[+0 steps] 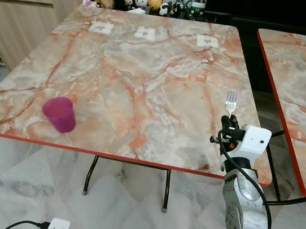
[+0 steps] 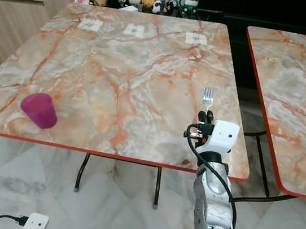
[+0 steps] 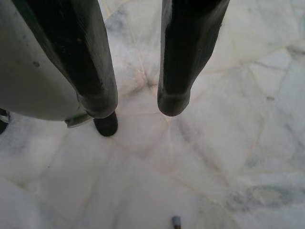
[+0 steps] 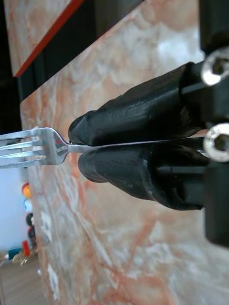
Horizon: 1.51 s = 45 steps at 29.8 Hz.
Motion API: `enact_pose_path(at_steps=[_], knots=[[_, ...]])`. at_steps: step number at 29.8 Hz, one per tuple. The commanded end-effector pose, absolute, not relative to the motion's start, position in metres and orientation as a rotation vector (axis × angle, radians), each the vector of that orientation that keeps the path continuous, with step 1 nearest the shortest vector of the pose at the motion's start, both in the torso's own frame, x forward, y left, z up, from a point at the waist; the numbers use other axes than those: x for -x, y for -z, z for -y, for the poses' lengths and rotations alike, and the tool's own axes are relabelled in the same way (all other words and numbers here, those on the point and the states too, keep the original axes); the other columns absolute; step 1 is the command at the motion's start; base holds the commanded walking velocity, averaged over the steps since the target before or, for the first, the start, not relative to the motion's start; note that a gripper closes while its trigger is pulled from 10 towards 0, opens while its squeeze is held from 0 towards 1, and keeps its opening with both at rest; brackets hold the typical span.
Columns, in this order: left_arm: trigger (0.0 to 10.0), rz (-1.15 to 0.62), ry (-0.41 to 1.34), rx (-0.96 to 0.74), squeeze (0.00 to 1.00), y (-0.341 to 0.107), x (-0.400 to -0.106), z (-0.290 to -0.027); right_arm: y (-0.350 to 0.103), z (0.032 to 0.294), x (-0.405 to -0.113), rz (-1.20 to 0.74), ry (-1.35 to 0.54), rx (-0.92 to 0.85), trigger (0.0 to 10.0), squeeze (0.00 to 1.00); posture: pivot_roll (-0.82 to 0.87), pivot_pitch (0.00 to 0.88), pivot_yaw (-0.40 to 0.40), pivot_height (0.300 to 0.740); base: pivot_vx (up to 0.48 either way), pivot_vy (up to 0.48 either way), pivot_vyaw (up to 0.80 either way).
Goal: Setting the table
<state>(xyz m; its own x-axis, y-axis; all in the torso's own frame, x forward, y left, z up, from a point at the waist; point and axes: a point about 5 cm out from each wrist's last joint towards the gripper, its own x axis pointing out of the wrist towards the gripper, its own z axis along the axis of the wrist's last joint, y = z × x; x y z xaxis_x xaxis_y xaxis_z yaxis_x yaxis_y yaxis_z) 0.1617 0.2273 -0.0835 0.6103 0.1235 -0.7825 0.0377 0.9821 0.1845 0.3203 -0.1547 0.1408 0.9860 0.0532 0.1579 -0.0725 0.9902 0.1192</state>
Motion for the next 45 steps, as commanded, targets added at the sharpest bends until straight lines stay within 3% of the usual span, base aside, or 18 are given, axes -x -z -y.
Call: enact_pose_path(at_steps=[1, 11, 45], knots=[[10.0, -0.943, -0.048, -0.196, 0.00, 0.087, -0.154, -0.227, -0.152, 0.162, -0.321, 0.190, -0.041, -0.115, 10.0, 0.00, -0.08, 0.034, 0.013, 0.740, 0.000, -0.435, 0.00], [10.0, -0.954, -0.061, -0.203, 0.00, 0.088, -0.150, -0.229, -0.164, 0.167, -0.324, 0.221, 0.010, -0.094, 10.0, 0.00, -0.08, 0.020, 0.009, 0.740, 0.000, -0.432, 0.00], [10.0, -0.960, -0.069, -0.213, 0.00, 0.087, -0.153, -0.232, -0.175, 0.186, -0.333, 0.234, 0.139, -0.081, 10.0, 0.00, -0.10, 0.097, 0.033, 0.740, 0.000, -0.429, 0.00]])
